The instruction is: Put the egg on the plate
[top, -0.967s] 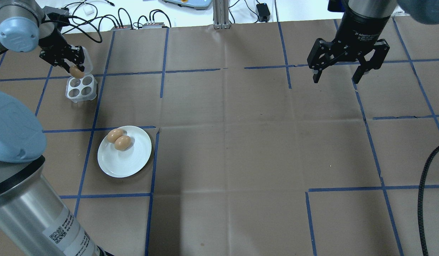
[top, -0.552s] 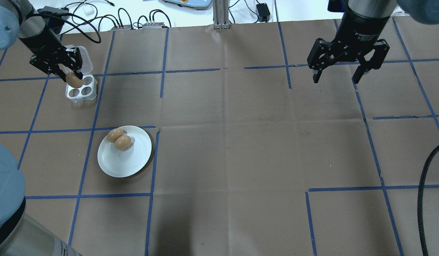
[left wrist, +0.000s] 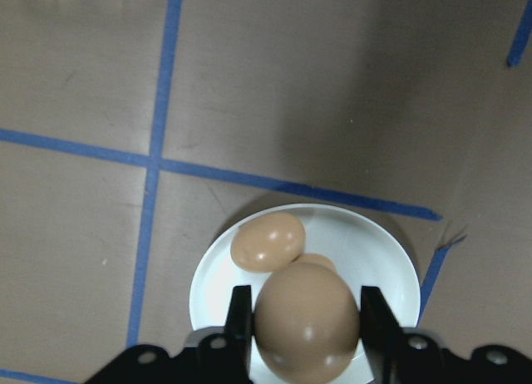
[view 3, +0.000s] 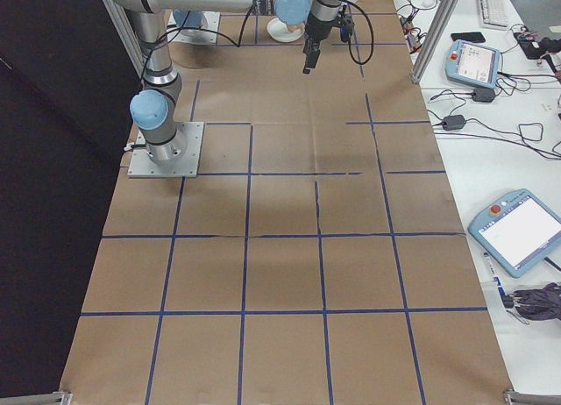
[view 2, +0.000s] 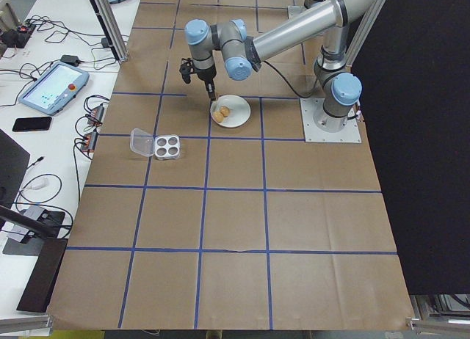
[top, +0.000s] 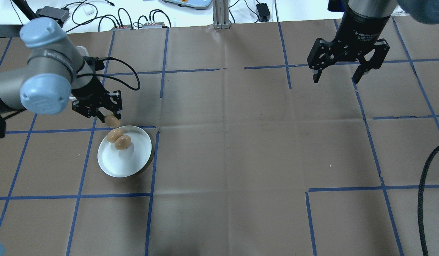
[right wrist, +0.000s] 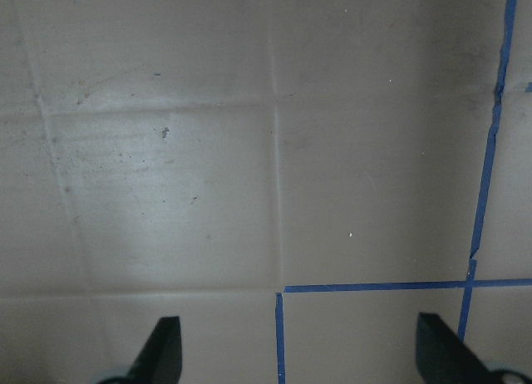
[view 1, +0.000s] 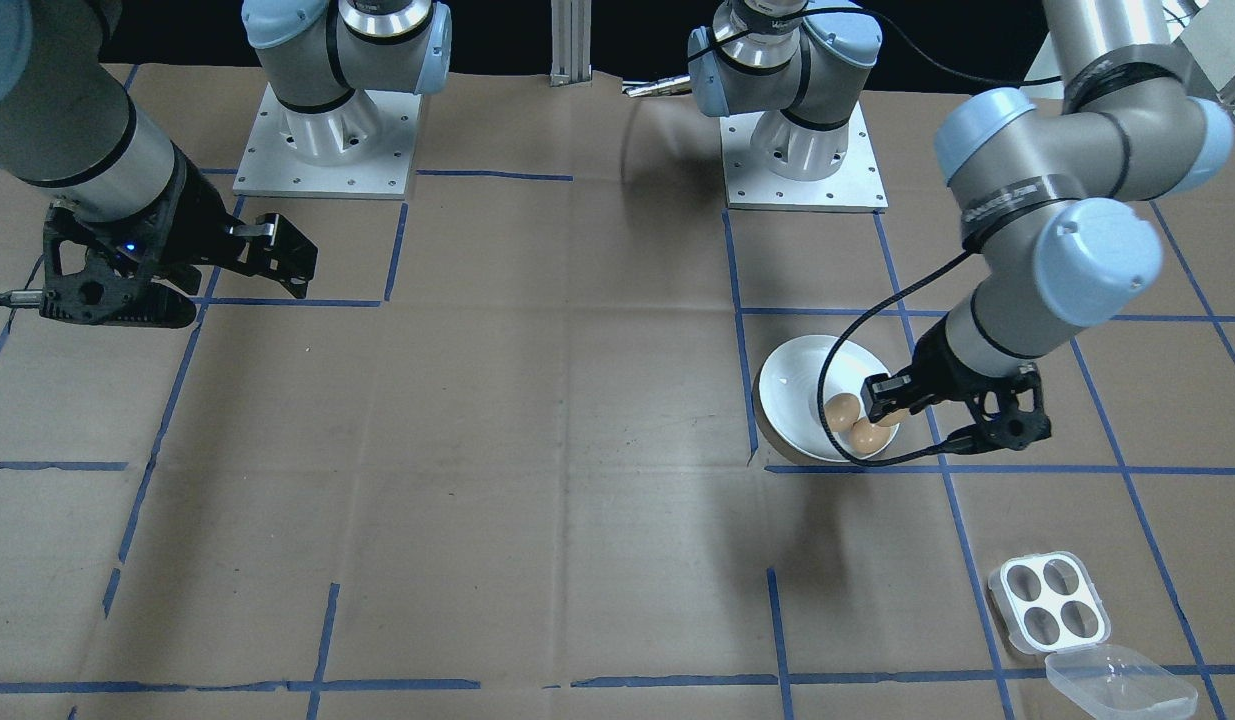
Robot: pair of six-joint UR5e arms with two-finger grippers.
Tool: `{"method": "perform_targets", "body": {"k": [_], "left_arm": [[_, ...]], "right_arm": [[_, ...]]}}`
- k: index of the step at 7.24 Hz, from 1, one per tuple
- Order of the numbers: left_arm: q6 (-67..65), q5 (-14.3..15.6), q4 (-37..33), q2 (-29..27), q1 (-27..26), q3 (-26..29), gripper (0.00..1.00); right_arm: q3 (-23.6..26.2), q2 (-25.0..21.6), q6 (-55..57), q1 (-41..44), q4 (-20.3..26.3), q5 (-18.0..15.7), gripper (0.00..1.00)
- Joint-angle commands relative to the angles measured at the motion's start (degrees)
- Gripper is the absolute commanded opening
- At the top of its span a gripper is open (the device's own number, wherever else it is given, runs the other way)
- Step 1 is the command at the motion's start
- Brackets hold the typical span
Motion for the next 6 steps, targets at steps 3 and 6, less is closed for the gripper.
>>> {"method": "perform_targets", "body": {"k": [3,6], "left_arm": [[-1.9,-1.2,12.9,-0.3,-3.1,-10.3,0.12],[-0.7,-0.7,12.9,0.9,-2.8,-10.1,0.99]], "right_arm": [[0.0,0.0,0.0,0.0,0.0,-0.1,1.00],[0.0,0.0,0.0,0.0,0.0,0.0,1.00]]}}
